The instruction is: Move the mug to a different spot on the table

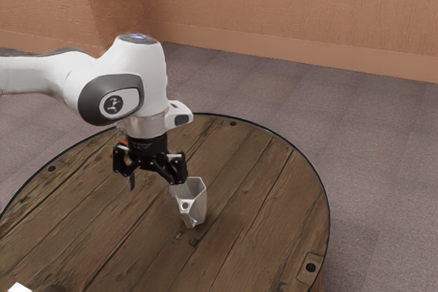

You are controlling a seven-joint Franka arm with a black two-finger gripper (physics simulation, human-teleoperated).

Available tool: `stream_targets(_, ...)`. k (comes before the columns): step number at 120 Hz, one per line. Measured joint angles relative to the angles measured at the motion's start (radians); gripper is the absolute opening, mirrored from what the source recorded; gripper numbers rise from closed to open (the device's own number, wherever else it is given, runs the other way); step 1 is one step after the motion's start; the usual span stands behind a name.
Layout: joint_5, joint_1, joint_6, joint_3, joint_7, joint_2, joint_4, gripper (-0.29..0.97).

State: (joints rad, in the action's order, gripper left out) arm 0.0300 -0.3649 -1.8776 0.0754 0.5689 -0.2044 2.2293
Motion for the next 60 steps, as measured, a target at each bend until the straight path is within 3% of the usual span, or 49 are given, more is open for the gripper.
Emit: stream_targets(60,-0.017,-0.020,-0.306,0.004,0.195,0.189,0.043,0.67)
